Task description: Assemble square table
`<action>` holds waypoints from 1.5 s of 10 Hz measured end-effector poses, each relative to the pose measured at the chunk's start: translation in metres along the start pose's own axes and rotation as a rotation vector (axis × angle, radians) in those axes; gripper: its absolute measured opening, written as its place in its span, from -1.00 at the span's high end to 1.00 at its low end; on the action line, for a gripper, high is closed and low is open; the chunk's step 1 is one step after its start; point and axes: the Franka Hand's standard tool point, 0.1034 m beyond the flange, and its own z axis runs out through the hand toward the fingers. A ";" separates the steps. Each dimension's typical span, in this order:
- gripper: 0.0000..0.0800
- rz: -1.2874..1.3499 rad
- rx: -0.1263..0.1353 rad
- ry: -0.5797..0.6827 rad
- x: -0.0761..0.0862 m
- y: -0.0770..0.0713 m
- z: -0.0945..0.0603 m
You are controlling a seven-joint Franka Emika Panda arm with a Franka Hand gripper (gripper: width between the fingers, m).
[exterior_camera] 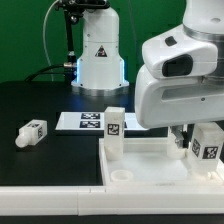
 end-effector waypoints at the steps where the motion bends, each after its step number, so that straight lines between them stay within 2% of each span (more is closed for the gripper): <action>1: -0.38 0.041 0.001 0.000 0.000 0.000 0.000; 2: 0.07 0.112 0.001 0.000 0.000 0.000 0.000; 3: 0.28 0.192 -0.001 0.000 0.000 0.002 0.000; 5: 0.28 0.325 -0.001 0.015 0.002 0.002 -0.001; 6: 0.28 0.447 -0.002 0.091 -0.001 0.001 0.000; 7: 0.28 0.567 0.008 0.126 -0.012 -0.001 0.002; 9: 0.28 0.804 0.025 0.140 -0.015 -0.008 0.005; 10: 0.28 0.887 0.042 0.155 -0.015 -0.009 0.005; 12: 0.28 1.069 0.100 0.187 -0.013 -0.009 0.005; 13: 0.28 1.148 0.148 0.203 -0.009 -0.007 0.004; 14: 0.28 1.222 0.212 0.225 -0.006 -0.004 0.002; 15: 0.28 1.262 0.212 0.213 -0.008 -0.007 0.003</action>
Offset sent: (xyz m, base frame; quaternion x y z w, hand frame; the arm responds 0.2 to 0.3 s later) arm 0.0000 0.0000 0.0000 0.0000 0.0000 0.1938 0.9810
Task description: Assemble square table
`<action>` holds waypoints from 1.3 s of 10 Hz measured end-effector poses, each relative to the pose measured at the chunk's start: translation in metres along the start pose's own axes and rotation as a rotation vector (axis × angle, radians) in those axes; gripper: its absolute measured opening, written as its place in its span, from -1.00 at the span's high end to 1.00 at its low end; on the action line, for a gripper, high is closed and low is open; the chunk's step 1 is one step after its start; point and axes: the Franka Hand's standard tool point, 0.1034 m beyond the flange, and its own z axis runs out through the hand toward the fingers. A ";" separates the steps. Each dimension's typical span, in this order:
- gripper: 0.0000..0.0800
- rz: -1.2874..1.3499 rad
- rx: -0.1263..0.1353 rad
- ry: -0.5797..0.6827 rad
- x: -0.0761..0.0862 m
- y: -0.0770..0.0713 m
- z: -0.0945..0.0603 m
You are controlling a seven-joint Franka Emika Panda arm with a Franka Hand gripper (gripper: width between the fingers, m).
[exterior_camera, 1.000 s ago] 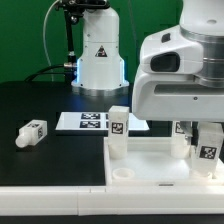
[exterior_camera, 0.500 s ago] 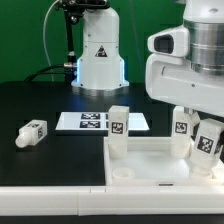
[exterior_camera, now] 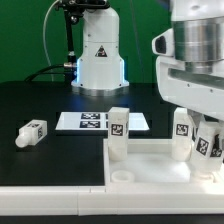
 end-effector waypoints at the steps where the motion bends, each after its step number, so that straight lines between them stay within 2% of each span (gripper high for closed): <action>1: 0.28 0.017 0.000 -0.001 -0.001 0.000 0.000; 2: 0.28 0.013 0.000 -0.001 -0.001 0.000 0.001; 3: -0.16 -0.018 -0.001 0.000 0.000 0.000 0.001; 4: -0.16 -0.027 -0.002 0.001 -0.001 0.000 0.001; 5: -0.53 -0.178 -0.012 0.020 0.001 -0.001 -0.001; 6: -0.60 -0.426 -0.004 0.040 0.006 -0.004 -0.001; 7: -0.60 -0.588 -0.014 0.048 0.006 -0.003 0.000; 8: -0.62 -0.675 -0.018 0.051 0.001 -0.003 -0.001; 10: -0.62 -0.794 -0.023 0.051 0.004 -0.003 -0.001; 11: -0.62 -0.944 -0.037 0.059 0.004 -0.003 -0.001; 13: -0.62 -1.353 -0.087 0.075 -0.004 -0.004 -0.003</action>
Offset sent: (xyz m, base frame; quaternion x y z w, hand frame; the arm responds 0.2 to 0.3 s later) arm 0.0000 0.0000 0.0000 0.0000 0.0000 0.0000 1.0000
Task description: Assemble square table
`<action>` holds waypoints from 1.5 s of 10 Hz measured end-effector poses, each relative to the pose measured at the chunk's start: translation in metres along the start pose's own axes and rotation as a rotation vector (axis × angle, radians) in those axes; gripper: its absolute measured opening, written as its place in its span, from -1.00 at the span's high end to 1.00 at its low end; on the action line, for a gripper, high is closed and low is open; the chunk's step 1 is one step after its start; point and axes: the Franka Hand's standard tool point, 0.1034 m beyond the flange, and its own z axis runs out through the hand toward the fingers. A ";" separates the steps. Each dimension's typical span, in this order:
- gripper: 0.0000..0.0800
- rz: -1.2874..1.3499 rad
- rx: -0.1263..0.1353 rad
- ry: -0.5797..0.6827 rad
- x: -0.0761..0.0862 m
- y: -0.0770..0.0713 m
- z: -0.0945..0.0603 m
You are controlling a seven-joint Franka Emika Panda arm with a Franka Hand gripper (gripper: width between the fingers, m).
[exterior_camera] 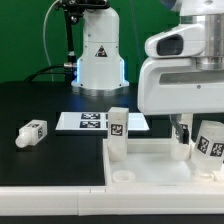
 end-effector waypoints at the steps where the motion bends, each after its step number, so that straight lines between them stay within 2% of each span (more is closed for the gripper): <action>1: -0.62 -0.114 -0.014 -0.002 0.000 -0.003 -0.002; 2: -0.62 -0.097 -0.015 -0.001 0.000 -0.001 -0.001; 3: -0.37 -0.064 -0.015 -0.001 0.000 0.000 0.000; 4: -0.37 -0.066 -0.016 -0.001 0.000 0.000 0.000; 5: 0.08 -0.007 -0.016 -0.001 0.000 0.001 0.000; 6: 0.26 0.095 -0.022 0.000 0.001 0.007 0.000; 7: 0.26 0.175 -0.023 0.002 0.002 0.012 0.002; 9: 0.28 0.447 -0.009 0.033 0.003 0.019 0.003; 13: 0.28 0.980 0.001 -0.004 -0.003 0.005 0.003; 15: 0.28 1.294 0.040 -0.030 -0.002 0.000 0.002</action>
Offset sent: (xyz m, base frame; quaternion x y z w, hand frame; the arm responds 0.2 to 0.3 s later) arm 0.0000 0.0000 0.0000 0.0000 0.0000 0.0000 1.0000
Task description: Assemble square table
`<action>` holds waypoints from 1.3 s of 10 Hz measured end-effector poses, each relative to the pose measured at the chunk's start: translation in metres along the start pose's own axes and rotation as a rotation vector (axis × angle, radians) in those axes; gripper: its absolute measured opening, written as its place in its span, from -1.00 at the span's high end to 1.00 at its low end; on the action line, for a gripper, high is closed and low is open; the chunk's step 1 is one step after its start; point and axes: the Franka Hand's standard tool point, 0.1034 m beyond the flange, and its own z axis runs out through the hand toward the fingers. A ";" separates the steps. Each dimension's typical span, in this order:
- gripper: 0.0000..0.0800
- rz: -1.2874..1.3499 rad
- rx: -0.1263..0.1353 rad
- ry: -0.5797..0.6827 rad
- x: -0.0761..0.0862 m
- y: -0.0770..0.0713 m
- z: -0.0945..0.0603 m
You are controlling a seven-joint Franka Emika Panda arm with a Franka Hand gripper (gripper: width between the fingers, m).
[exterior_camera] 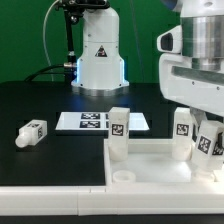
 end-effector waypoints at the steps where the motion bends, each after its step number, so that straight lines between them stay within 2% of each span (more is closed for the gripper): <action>1: 0.28 0.015 -0.002 0.000 0.000 0.001 0.001; 4: 0.28 0.217 0.001 -0.016 -0.004 0.000 0.002; 5: 0.28 0.428 0.016 -0.044 -0.005 0.000 0.003; 6: 0.28 0.517 0.032 -0.050 -0.006 -0.001 0.004; 8: 0.28 0.420 0.031 -0.049 -0.006 -0.001 0.004; 10: -0.52 0.081 0.038 -0.033 -0.002 -0.002 0.002; 11: -0.52 -0.071 0.043 -0.024 -0.005 -0.006 -0.001; 13: -0.60 -0.206 0.044 -0.021 -0.007 -0.006 -0.001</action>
Offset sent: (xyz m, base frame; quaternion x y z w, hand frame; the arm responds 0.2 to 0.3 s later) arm 0.0000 0.0000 0.0000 0.0000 0.0000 0.1938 0.9810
